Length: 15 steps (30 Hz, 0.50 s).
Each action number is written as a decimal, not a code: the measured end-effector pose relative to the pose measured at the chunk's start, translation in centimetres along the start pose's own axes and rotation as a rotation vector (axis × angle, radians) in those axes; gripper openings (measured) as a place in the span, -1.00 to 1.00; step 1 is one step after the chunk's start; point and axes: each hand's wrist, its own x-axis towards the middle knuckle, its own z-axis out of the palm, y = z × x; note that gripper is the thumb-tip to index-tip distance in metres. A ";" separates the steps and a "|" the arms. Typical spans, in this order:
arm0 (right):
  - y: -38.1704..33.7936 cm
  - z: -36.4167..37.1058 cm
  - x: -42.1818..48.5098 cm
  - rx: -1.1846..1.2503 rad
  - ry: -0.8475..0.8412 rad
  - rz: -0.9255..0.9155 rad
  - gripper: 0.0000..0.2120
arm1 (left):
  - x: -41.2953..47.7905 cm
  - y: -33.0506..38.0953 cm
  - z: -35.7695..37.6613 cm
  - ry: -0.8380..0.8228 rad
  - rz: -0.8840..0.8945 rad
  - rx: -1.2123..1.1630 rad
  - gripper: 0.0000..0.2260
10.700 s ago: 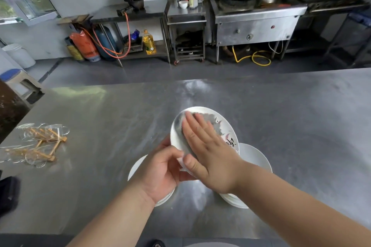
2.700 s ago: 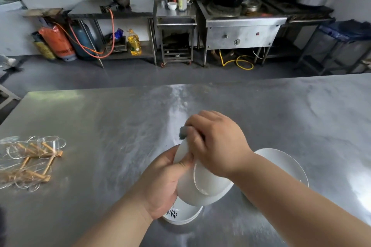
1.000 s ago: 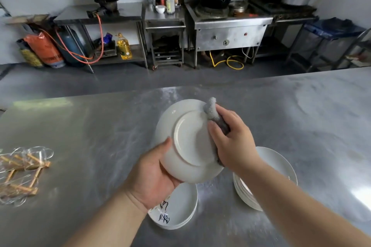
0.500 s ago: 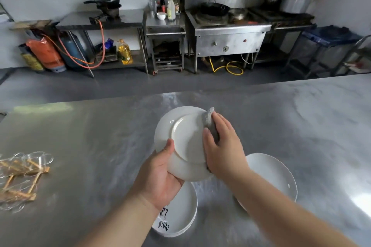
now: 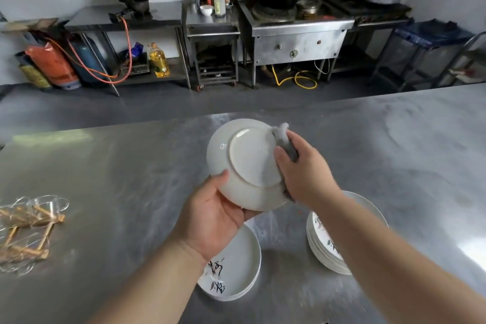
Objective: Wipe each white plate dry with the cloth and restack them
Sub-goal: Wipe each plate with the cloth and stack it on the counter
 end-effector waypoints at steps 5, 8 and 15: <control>-1.3 -2.0 2.1 -0.150 -0.252 -0.212 -0.69 | 0.3 1.5 -1.1 0.062 -0.091 0.060 -0.50; -0.3 0.9 -1.7 -0.057 -0.044 -0.117 -0.64 | 0.5 0.6 -1.3 0.112 -0.066 0.062 -0.52; -0.5 3.1 -3.5 0.006 -0.005 -0.004 -0.46 | 0.8 -0.9 0.1 0.210 0.038 0.040 -0.48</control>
